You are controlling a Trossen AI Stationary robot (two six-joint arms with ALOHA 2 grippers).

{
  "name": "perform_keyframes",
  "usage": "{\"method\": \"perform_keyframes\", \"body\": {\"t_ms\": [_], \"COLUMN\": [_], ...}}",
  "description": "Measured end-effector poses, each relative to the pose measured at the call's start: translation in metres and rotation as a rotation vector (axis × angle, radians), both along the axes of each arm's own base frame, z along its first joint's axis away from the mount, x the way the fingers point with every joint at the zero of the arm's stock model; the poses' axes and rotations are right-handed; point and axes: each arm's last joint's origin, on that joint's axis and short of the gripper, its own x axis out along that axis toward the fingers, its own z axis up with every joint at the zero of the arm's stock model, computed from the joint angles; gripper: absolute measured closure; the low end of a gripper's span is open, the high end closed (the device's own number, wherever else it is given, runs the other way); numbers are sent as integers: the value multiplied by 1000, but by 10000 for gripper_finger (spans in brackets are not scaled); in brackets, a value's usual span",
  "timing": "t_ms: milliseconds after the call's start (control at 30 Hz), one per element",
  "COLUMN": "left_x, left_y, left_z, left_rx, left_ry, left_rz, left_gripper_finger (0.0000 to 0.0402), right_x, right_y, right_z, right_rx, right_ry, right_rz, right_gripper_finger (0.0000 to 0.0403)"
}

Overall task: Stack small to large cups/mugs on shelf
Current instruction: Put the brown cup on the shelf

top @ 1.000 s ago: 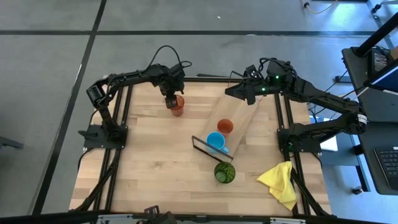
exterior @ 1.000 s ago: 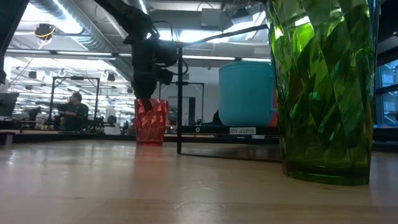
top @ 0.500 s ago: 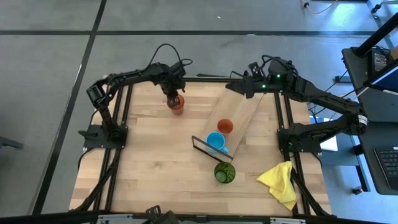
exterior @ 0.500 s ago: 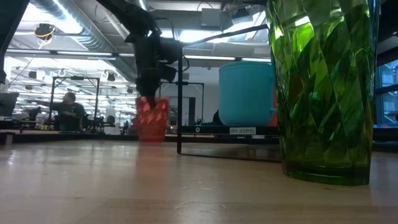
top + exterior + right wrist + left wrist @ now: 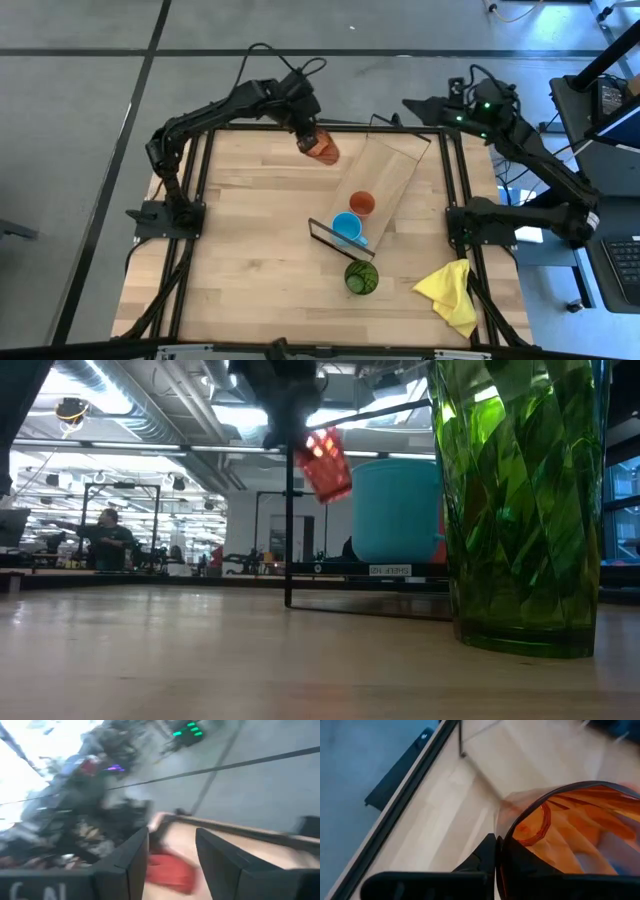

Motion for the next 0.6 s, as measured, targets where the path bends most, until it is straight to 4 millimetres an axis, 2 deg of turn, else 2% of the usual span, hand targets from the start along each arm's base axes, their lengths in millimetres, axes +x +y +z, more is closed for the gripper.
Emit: {"method": "perform_keyframes", "body": {"t_ms": [133, 267, 367, 500, 600], "left_x": [23, 51, 72, 102, 111], "left_y": [-9, -15, -19, -26, -34], "left_z": [24, 29, 21, -3, -12], "left_rx": [1, -10, -29, -65, -72], "left_ry": [-80, -119, -108, -56, -56], "left_rz": [21, 27, 12, -5, -9], "left_gripper_finger": [394, 394, 394, 394, 394], "right_x": [-24, -40, -49, -60, -65], "right_y": [0, 5, 9, 17, 23], "right_z": [-6, -7, -9, -13, -19], "right_rx": [11, 15, 25, 59, 118], "right_ry": [105, 148, 179, 234, 273], "right_rz": [-187, -258, -304, -365, -381], "right_gripper_finger": [238, 238, 238, 238, 238]}}
